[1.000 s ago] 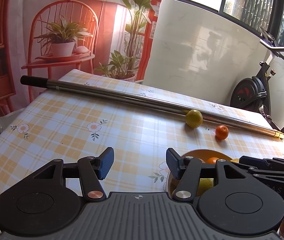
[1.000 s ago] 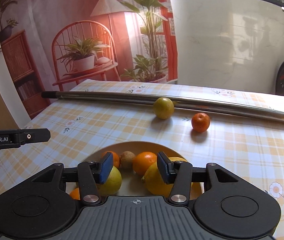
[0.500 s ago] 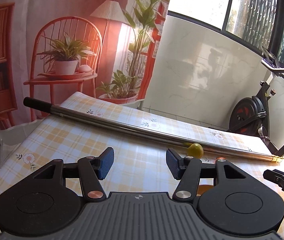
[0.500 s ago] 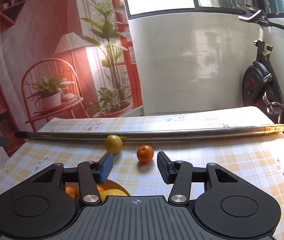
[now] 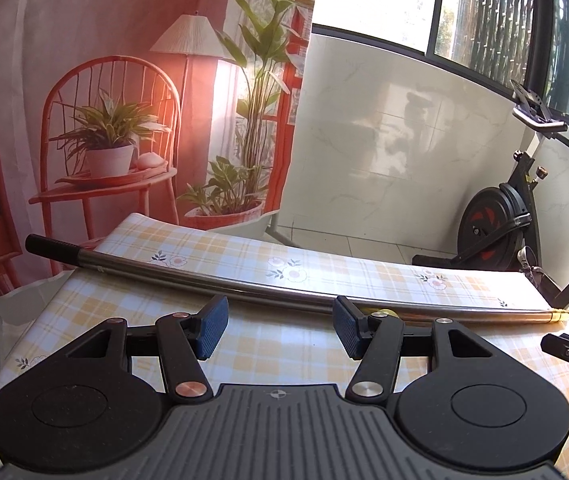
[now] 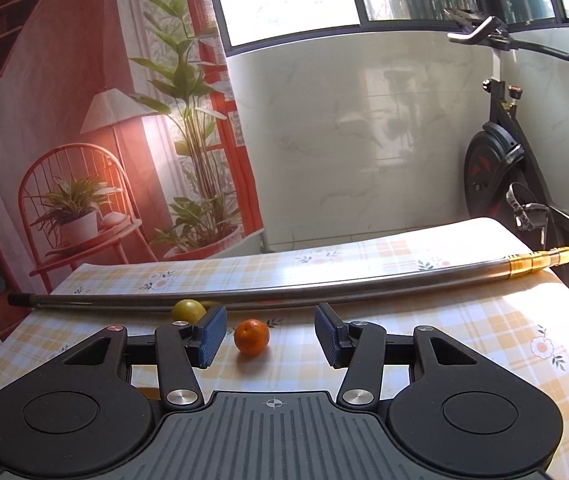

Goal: Organize fruits
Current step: 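Move both open tools toward the last mandarin and yellow lemon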

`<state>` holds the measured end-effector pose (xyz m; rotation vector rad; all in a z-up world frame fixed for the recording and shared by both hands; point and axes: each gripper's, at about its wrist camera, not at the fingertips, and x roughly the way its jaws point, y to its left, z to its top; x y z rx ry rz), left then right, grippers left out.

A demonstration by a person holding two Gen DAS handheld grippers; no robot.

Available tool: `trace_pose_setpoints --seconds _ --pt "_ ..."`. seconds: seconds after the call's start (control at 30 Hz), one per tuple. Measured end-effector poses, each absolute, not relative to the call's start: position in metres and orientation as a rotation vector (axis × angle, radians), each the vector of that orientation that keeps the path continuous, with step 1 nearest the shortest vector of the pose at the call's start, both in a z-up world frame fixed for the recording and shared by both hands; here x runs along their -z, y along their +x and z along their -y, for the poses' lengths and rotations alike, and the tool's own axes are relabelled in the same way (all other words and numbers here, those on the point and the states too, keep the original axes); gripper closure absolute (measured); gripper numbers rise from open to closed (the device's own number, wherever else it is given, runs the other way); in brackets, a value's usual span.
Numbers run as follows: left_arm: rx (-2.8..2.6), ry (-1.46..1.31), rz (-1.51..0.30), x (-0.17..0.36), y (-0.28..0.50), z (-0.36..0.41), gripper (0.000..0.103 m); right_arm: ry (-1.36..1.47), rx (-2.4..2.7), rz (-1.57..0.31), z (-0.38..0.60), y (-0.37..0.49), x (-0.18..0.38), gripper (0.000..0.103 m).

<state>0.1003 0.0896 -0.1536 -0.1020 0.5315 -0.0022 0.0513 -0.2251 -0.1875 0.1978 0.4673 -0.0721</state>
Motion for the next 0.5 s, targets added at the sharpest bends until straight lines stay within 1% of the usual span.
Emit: trace_pose_setpoints --seconds 0.27,0.5 --pt "0.111 -0.068 -0.558 0.156 0.13 -0.052 0.043 0.232 0.113 -0.474 0.244 0.054 0.192 0.057" --pt "0.256 0.036 -0.589 0.174 0.162 0.003 0.043 0.265 0.156 -0.489 0.26 0.056 0.199 0.057"
